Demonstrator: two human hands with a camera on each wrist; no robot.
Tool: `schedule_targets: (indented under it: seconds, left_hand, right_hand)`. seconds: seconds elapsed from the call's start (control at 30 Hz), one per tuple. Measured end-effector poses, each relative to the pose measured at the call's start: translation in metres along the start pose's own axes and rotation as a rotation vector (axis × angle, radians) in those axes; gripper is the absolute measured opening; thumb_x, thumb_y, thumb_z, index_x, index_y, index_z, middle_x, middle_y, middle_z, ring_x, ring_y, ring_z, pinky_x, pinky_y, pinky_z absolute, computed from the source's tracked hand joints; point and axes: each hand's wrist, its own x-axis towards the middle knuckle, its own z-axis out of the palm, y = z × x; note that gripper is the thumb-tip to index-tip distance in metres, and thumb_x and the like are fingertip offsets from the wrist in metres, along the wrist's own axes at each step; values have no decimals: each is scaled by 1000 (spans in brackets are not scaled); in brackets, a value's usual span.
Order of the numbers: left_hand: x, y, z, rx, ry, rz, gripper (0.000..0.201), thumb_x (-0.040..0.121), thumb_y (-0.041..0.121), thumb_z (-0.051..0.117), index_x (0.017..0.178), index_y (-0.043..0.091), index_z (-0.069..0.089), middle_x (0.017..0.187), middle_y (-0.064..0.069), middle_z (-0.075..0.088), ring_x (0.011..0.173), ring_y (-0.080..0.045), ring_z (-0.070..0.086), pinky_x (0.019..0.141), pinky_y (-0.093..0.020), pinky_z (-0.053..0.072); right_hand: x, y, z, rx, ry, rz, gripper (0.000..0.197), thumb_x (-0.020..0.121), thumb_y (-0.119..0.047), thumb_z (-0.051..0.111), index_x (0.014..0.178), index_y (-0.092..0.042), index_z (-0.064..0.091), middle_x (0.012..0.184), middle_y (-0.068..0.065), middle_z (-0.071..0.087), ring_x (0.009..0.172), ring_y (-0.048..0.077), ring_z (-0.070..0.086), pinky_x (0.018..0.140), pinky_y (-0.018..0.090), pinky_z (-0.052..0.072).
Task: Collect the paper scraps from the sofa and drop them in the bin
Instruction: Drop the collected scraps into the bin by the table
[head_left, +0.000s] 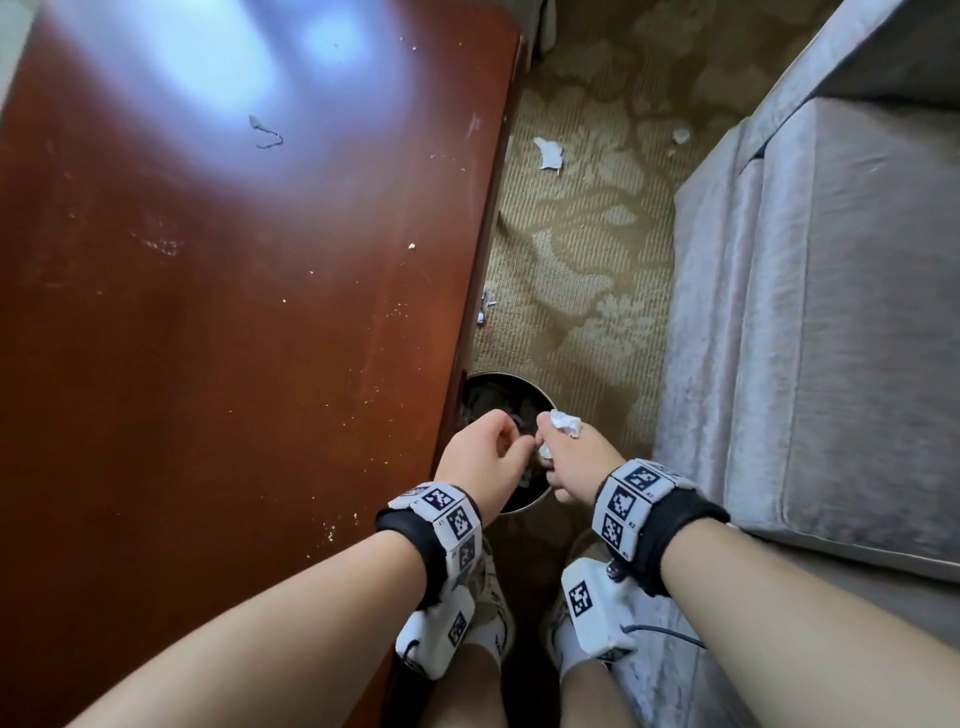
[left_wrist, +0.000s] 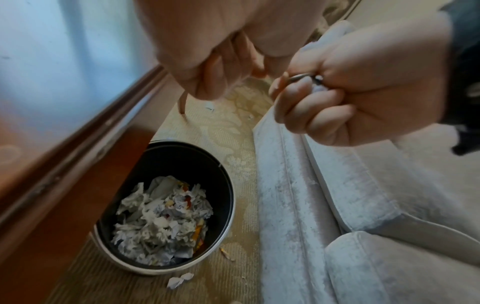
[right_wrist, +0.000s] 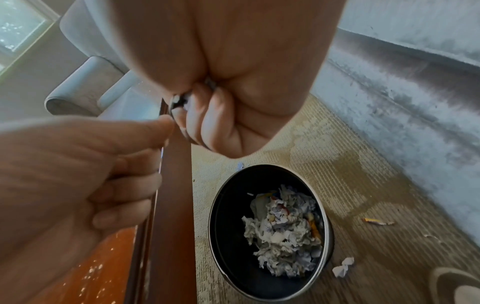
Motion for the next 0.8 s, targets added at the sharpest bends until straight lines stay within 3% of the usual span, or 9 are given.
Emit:
schedule_targets:
  seconds: [0.07, 0.13, 0.27, 0.33, 0.43, 0.6, 0.7, 0.8]
  left_hand:
    - [-4, 3, 0, 13, 0, 44, 11, 82, 32, 65, 85, 24, 56, 67, 7, 57, 64, -8, 54, 62, -26, 48]
    - [-7, 3, 2, 20, -15, 93, 14, 78, 34, 68, 89, 29, 61, 77, 7, 66, 73, -9, 62, 71, -32, 54]
    - [-11, 5, 3, 134, -30, 150, 22, 83, 35, 66, 105, 33, 67, 94, 8, 70, 88, -13, 64, 80, -35, 53]
    - [-11, 3, 2, 174, -18, 187, 25, 87, 34, 61, 112, 36, 66, 96, 8, 70, 91, -14, 64, 79, -33, 52]
    - [-12, 1, 0, 294, -40, 229, 21, 91, 36, 55, 108, 38, 67, 80, 6, 57, 83, -17, 60, 66, -29, 46]
    - [-8, -11, -8, 293, 43, 181, 20, 93, 34, 51, 87, 25, 68, 81, 4, 63, 78, -19, 61, 67, -33, 50]
    - [-7, -18, -13, 288, 85, 115, 21, 94, 36, 50, 88, 24, 66, 82, 5, 65, 77, -19, 63, 67, -35, 53]
    - [-7, -24, -18, 260, 117, 64, 19, 92, 40, 52, 91, 26, 66, 88, 7, 65, 80, -16, 63, 70, -33, 53]
  right_hand:
    - [2, 1, 0, 19, 26, 11, 34, 95, -37, 39, 69, -17, 48, 53, 0, 37, 42, 14, 30, 42, 22, 27]
    - [2, 1, -1, -32, 48, 10, 37, 95, -39, 38, 68, -18, 49, 54, 0, 40, 42, 15, 34, 41, 22, 29]
    - [5, 2, 2, -116, 56, 23, 39, 95, -47, 35, 71, -19, 48, 54, 3, 43, 41, 18, 40, 44, 28, 33]
    - [5, 1, 4, -129, 56, 47, 39, 94, -50, 35, 73, -20, 47, 52, 3, 44, 40, 18, 41, 43, 27, 32]
    - [4, -1, 7, -164, 22, 57, 40, 95, -48, 33, 74, -17, 48, 50, 2, 41, 40, 17, 40, 41, 27, 31]
    - [12, 3, 17, -105, -13, 7, 31, 93, -40, 38, 70, -20, 45, 55, -2, 39, 46, 14, 35, 45, 26, 30]
    - [17, 3, 15, -291, 56, -136, 18, 96, -38, 43, 92, -22, 52, 78, -4, 52, 62, 8, 46, 58, 22, 38]
    - [17, 1, 11, -546, 65, -199, 25, 90, -21, 54, 114, -12, 54, 98, 7, 59, 86, 23, 57, 75, 27, 43]
